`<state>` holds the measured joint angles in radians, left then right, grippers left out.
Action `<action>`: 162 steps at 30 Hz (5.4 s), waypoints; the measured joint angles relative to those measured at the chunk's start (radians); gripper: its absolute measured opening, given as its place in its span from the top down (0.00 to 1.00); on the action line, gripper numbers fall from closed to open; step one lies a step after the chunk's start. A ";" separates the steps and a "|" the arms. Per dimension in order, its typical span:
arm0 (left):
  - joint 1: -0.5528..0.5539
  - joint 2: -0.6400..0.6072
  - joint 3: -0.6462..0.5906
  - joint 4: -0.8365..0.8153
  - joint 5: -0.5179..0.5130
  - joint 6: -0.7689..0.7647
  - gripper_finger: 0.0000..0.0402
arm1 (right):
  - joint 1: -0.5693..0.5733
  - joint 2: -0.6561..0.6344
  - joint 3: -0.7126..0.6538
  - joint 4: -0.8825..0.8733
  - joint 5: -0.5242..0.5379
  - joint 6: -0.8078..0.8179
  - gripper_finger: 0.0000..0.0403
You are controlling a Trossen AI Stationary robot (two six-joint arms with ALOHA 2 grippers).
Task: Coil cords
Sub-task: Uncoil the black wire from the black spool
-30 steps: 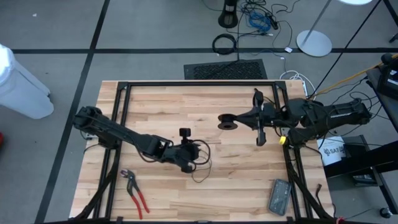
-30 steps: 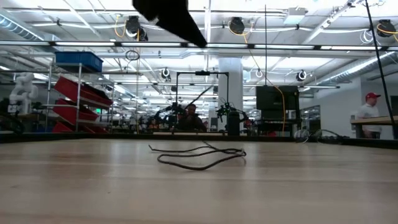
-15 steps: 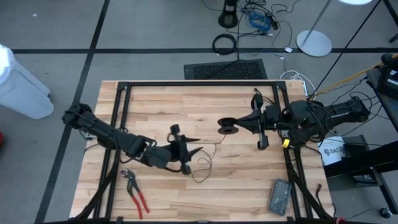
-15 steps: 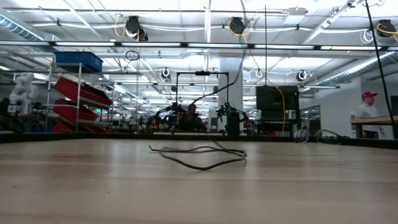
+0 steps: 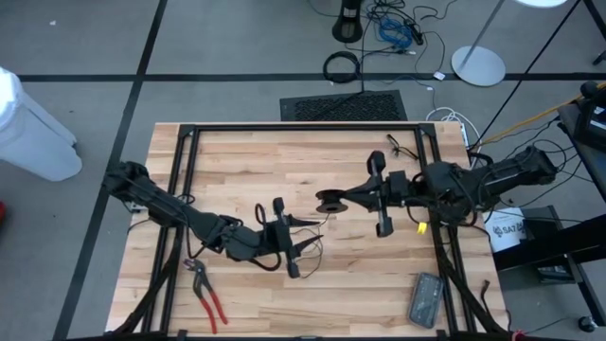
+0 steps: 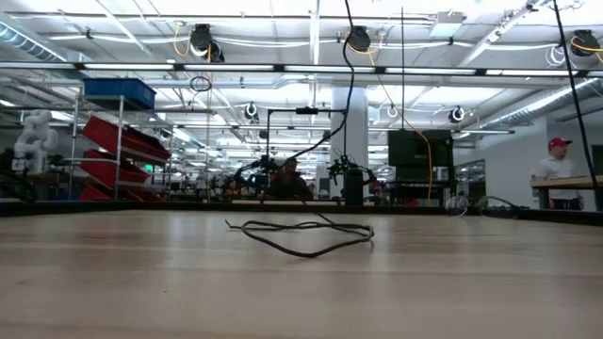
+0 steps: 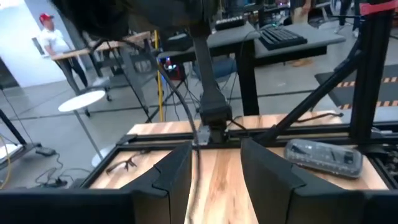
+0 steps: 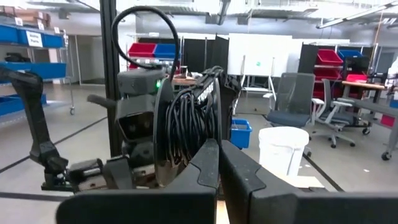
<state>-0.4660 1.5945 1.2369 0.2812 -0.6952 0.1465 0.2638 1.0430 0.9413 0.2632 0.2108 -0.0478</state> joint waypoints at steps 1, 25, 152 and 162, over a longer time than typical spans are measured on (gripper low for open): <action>0.000 0.003 0.000 0.010 0.005 0.003 0.64 | 0.000 0.007 0.000 0.004 0.000 -0.006 1.00; 0.000 0.003 0.000 -0.046 -0.196 0.043 0.64 | 0.000 0.060 0.000 0.076 0.000 -0.017 1.00; 0.052 0.031 0.000 -0.261 0.367 0.125 0.99 | 0.076 0.027 0.018 0.075 0.154 -0.098 1.00; 0.040 -0.111 0.000 -0.521 0.296 -0.061 0.81 | 0.092 0.008 0.018 0.059 0.154 -0.095 1.00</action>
<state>-0.4263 1.4839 1.2366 -0.2397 -0.3995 0.0851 0.3557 1.0512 0.9592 0.3223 0.3653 -0.1429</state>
